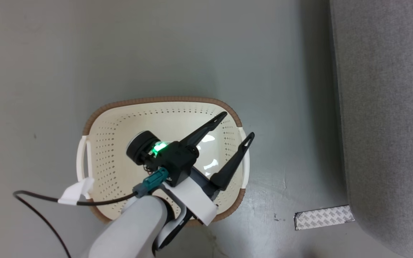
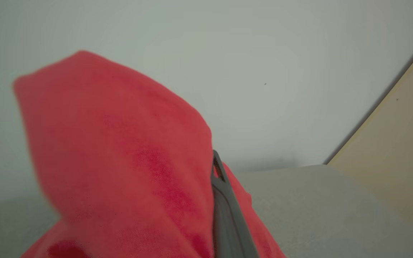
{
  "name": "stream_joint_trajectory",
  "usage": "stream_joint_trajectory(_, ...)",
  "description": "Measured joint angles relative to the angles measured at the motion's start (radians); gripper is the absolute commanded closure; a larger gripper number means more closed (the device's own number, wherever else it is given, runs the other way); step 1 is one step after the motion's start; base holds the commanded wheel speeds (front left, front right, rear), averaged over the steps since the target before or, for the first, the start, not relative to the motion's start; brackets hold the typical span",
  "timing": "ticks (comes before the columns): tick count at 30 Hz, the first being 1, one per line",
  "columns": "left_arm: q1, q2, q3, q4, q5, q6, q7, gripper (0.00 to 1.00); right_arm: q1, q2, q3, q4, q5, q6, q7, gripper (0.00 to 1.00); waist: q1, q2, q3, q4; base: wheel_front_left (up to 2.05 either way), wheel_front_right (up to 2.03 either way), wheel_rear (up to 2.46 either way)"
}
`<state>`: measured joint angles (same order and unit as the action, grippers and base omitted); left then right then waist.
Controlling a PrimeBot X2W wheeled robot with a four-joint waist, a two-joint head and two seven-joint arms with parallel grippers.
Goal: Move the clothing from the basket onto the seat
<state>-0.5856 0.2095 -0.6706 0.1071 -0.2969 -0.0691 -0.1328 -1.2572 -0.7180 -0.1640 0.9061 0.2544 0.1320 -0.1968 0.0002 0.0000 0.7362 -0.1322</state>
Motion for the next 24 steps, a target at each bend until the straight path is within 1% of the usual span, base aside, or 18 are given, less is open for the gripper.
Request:
stream_joint_trajectory(3, 0.008, 0.008, 0.001, -0.009, 0.001, 0.009, 0.008, 0.0, 0.044, 0.089, -0.023, 0.066, -0.009, 0.0, -0.033, 1.0, 0.0, 0.0, 0.0, 0.0, 0.0, 0.0, 0.0)
stream_joint_trajectory(5, 0.018, 0.012, 0.002, -0.014, 0.001, 0.017, 0.009, 0.0, 0.069, 0.115, -0.034, 0.099, -0.021, 0.0, -0.044, 1.0, -0.0001, 0.0, -0.011, -0.002, 0.0, 0.0, 0.0)
stream_joint_trajectory(6, 0.022, 0.015, 0.003, -0.013, 0.001, 0.018, 0.009, 0.0, 0.081, 0.126, -0.037, 0.111, -0.024, 0.0, -0.051, 0.78, -0.0002, 0.0, -0.018, -0.004, 0.0, 0.0, 0.0)
stream_joint_trajectory(7, 0.024, 0.018, 0.005, -0.014, 0.001, 0.019, 0.009, 0.0, 0.091, 0.137, -0.037, 0.124, -0.026, 0.0, -0.051, 0.54, -0.0001, 0.0, -0.025, -0.005, 0.0, 0.0, 0.0)
stream_joint_trajectory(8, 0.026, 0.02, 0.01, -0.016, 0.001, 0.027, 0.009, 0.0, 0.099, 0.149, -0.035, 0.13, -0.028, 0.0, -0.054, 0.0, -0.0001, 0.0, -0.033, -0.007, 0.0, 0.0, 0.0)
stream_joint_trajectory(12, 0.051, 0.027, 0.021, -0.007, -0.009, 0.048, 0.007, 0.0, 0.135, 0.167, -0.006, 0.13, -0.044, 0.0, -0.061, 0.0, -0.0002, -0.0001, -0.073, -0.019, 0.0, 0.0, 0.0)
stream_joint_trajectory(15, 0.071, 0.025, 0.023, 0.005, -0.018, 0.054, -0.003, 0.0, 0.189, 0.185, 0.021, 0.109, -0.044, 0.0, -0.064, 0.0, -0.0002, 0.0, -0.113, -0.03, 0.0, 0.0, 0.0)
stream_joint_trajectory(19, 0.094, 0.023, 0.029, 0.022, -0.036, 0.062, -0.022, 0.0, 0.284, 0.193, 0.058, 0.021, -0.046, 0.0, -0.066, 0.0, -0.0003, 0.0, -0.173, -0.042, 0.0, 0.0, 0.0)
stream_joint_trajectory(24, 0.142, 0.026, 0.049, 0.055, -0.058, 0.081, -0.053, 0.0, 0.444, 0.216, 0.07, -0.132, -0.045, 0.0, -0.066, 0.0, -0.0004, 0.0, -0.261, -0.052, 0.0, 0.0, 0.0)
